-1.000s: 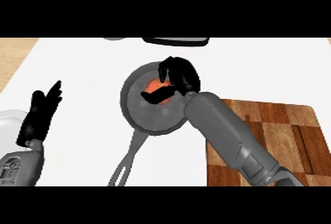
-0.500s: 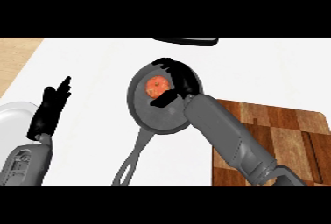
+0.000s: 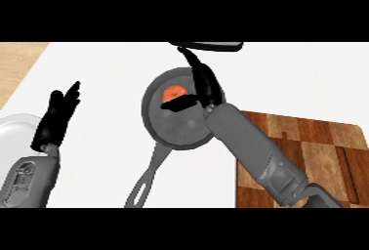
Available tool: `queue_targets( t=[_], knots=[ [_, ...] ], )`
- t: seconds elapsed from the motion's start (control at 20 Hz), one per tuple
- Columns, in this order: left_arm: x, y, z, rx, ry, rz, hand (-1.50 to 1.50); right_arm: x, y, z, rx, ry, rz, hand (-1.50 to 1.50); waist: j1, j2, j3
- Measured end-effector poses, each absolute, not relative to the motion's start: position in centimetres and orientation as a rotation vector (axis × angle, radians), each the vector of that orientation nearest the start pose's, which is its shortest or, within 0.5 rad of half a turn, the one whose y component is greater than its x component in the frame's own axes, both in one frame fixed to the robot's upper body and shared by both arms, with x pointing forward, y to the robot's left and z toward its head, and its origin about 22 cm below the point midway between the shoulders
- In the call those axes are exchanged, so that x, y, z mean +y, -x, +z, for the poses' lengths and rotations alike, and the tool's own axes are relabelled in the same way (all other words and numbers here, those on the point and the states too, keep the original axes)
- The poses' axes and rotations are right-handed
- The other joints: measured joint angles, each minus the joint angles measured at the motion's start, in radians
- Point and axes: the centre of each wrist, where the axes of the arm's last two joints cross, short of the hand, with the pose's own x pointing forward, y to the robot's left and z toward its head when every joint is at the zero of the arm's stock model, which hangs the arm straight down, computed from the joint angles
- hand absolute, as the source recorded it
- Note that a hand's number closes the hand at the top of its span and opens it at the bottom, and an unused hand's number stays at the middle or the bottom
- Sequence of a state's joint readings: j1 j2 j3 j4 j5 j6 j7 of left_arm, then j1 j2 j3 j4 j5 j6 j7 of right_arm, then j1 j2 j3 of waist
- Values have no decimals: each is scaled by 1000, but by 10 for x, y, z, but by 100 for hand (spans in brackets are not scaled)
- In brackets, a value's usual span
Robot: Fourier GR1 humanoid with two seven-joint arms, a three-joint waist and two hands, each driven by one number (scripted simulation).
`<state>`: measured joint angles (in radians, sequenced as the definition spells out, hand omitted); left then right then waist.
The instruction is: Pick the squash from the cutting board and place it in the pan
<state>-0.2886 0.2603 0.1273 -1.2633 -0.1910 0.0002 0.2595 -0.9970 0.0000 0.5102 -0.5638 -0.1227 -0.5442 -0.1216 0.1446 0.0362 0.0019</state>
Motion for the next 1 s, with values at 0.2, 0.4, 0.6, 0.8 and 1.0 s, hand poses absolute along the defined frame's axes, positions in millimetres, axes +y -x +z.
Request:
queue_targets(
  t=[0.2, 0.4, 0.6, 0.8, 1.0],
  knots=[
    [313, -305, 21, -1259, -419, -195, 0, -48, -403, 54, -1727, 277, 385, -150, -23, -7, -1],
    [322, -294, 14, -1246, -439, -160, 0, -55, -411, 55, -1715, 300, 302, -150, -61, -16, -1],
    [340, -280, 13, -1221, -468, -131, 0, -77, -419, 56, -1709, 302, 240, -150, -101, -27, -1],
    [346, -274, 13, -1211, -480, -105, 0, -127, -428, 59, -1721, 291, 204, -150, -128, -33, -2],
    [359, -266, 11, -1203, -495, -94, 0, -190, -430, 64, -1716, 274, 205, -150, -144, -37, -2]
  ],
)
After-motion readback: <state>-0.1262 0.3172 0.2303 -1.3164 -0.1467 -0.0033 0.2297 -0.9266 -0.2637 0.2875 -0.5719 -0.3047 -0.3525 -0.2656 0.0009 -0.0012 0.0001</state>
